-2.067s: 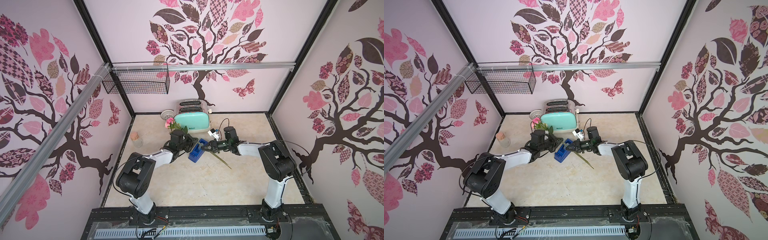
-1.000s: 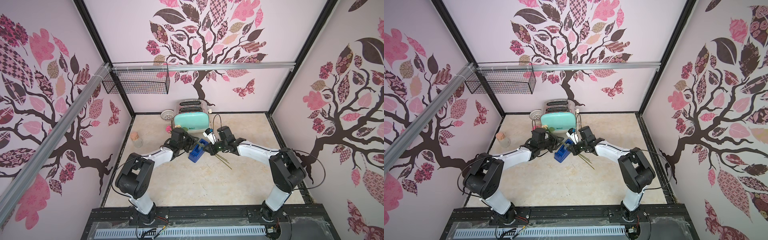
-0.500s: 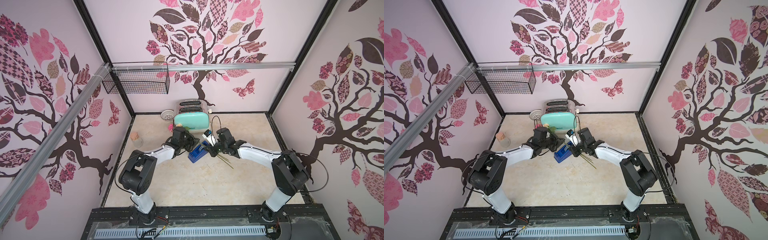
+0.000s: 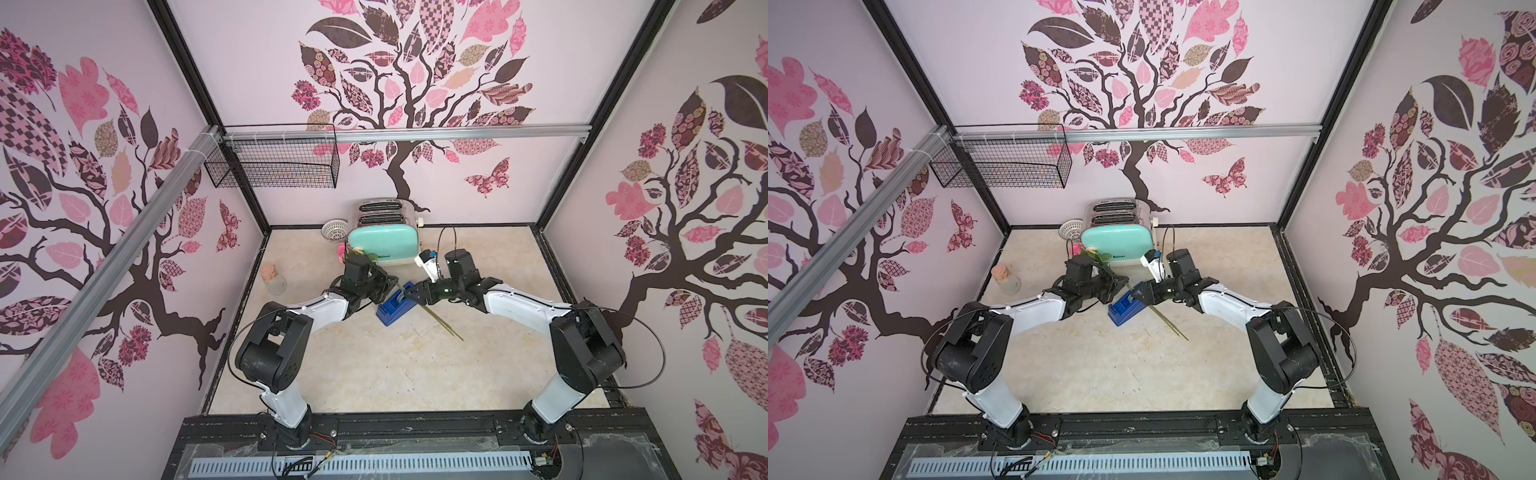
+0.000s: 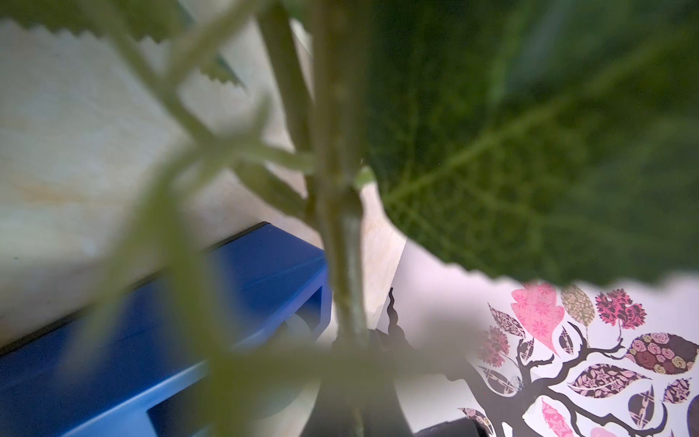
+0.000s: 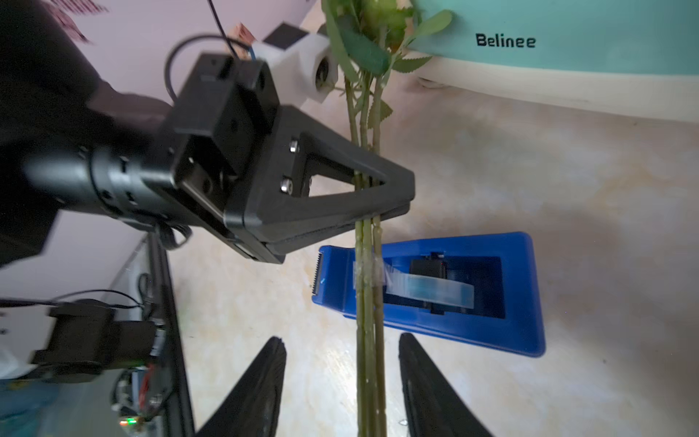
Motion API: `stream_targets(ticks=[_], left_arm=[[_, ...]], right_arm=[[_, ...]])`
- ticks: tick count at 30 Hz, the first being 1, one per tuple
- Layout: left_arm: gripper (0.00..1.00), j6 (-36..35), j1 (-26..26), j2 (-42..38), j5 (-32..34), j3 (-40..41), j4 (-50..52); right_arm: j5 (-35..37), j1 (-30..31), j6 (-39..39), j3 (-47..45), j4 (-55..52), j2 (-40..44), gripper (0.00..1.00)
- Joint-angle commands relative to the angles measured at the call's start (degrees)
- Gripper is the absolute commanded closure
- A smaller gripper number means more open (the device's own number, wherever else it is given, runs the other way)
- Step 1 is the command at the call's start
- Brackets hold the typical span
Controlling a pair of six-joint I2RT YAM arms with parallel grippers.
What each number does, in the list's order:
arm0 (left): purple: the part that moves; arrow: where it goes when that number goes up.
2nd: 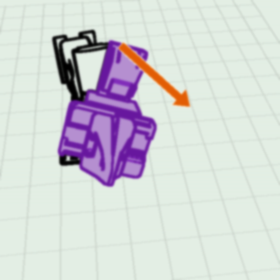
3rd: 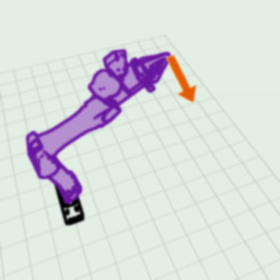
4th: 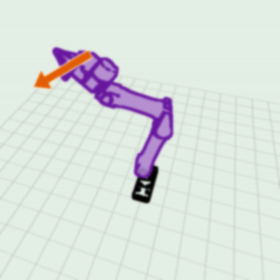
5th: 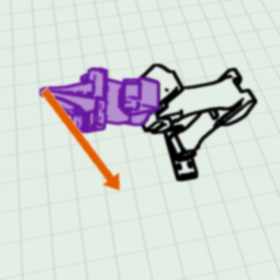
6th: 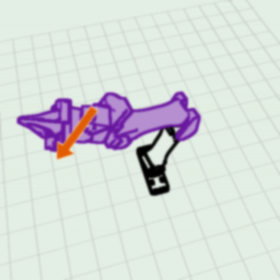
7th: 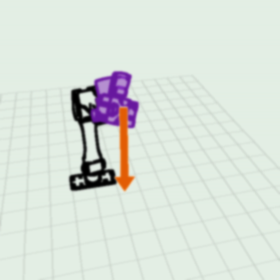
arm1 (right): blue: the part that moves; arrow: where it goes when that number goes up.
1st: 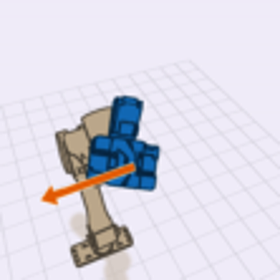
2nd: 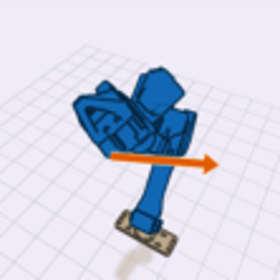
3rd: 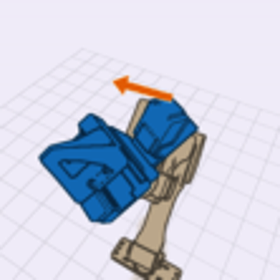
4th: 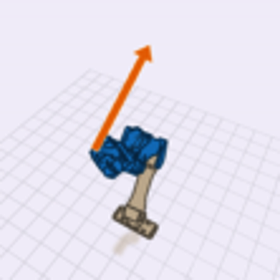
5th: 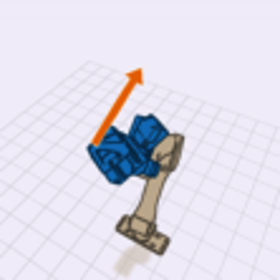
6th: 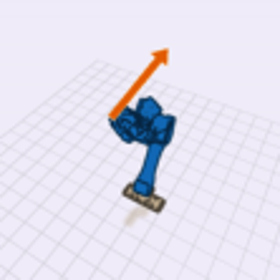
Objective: Wrap bouquets with tape
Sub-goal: Wrap the tape around the bouquet.
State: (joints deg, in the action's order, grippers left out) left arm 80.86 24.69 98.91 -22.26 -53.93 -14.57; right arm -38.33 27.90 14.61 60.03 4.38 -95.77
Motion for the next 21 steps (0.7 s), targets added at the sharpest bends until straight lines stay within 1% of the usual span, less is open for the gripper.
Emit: stream_targets(ticks=[1,3,5,8,11,12,14,16,18,20,21], left_arm=[[1.00,-1.8,0.1,-1.5,1.2,1.4,-3.9],[1.00,-1.7,0.1,-1.5,1.2,1.5,-4.0],[1.00,-1.6,0.1,-1.4,1.1,1.5,-4.2],[1.00,-1.5,0.2,-1.5,1.3,1.5,-4.1],[1.00,-1.7,0.2,-1.7,1.3,1.5,-4.1],[1.00,-1.7,0.2,-1.7,1.4,1.5,-4.2],[1.00,-1.8,0.3,-1.7,1.3,1.5,-4.1],[1.00,-1.8,0.3,-1.8,1.4,1.4,-4.1],[1.00,-1.8,0.4,-1.9,1.4,1.4,-4.0],[1.00,-1.8,0.4,-2.0,1.4,1.4,-3.8],[1.00,-1.8,0.4,-2.1,1.4,1.5,-3.7]], right_arm=[[-10.1,-0.7,9.3,0.8,1.6,-2.5,0.47],[-12.5,-0.8,9.5,2.4,-0.2,-4.8,0.47],[-13.1,-0.9,9.2,3.7,-2.0,-6.6,0.48],[-13.6,-1.1,9.2,4.2,-2.9,-8.3,0.48],[-16.0,-1.4,10.4,4.7,-3.0,-10.3,0.49],[-16.7,-1.6,10.8,4.9,-2.8,-10.7,0.50],[-17.8,-2.1,12.8,4.5,-0.3,-11.1,0.56],[-17.7,-2.1,12.5,4.6,0.6,-10.8,0.63],[-17.0,-2.1,11.1,5.2,-0.6,-10.7,0.75],[-16.0,-2.1,7.7,6.8,-4.1,-10.9,0.88],[-15.6,-2.1,6.3,7.3,-5.3,-10.9,0.93]])
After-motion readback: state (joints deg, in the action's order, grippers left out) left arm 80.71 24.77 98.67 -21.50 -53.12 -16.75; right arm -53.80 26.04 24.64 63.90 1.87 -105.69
